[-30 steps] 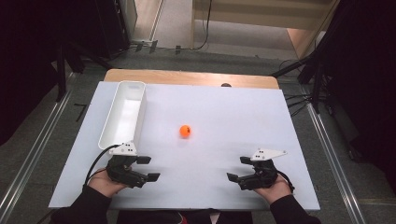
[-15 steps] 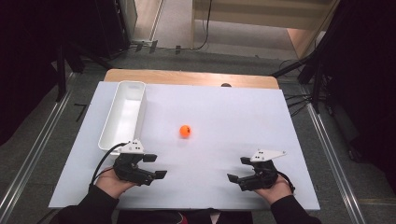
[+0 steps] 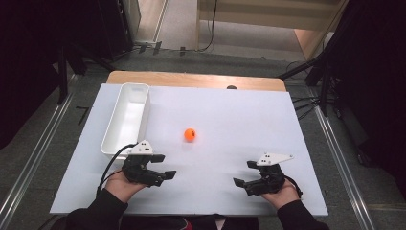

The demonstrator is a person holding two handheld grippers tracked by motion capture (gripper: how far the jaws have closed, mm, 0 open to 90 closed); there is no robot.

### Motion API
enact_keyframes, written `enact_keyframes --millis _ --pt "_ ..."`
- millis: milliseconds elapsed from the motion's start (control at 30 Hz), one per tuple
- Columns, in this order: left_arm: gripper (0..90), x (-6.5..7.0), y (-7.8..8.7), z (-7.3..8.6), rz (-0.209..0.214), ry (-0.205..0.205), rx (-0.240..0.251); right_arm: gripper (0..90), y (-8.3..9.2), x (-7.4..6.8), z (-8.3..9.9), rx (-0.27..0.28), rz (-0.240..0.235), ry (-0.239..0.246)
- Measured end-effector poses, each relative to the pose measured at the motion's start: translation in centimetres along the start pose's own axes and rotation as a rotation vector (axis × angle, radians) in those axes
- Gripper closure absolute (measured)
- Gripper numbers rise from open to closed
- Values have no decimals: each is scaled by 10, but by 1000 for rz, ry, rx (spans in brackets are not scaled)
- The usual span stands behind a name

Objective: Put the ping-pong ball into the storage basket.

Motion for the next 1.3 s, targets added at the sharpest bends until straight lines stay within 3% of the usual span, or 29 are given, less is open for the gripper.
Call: enact_keyframes --millis 133,267,767,1100,1167,1300 --pt "247 0 -2 -2 -7 -3 0 113 0 1 0 -1 1 -1" --pt "247 1 -6 -6 -6 -31 -4 114 0 0 1 -9 3 -7" --pt "247 0 -21 -13 -1 -10 -3 114 -1 0 0 -8 -8 -4" --pt "226 -3 -27 -17 -16 -32 -13 114 -2 -2 0 -11 -13 7" --pt "181 -3 -29 -19 8 -8 -23 114 -2 -2 0 -11 -13 6" --pt "98 -2 -33 -22 16 -9 -26 114 -3 -2 0 -16 -12 12"
Point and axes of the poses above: each handheld gripper's, and its own axes: y roughly backward along the jaws, z roughly out of its underside, x roughly to its right, the point moved 6 cm from there along -y, roughly forward along the jaws, and after that the axes turned 11 degrees about x, right-handed, at the moved point
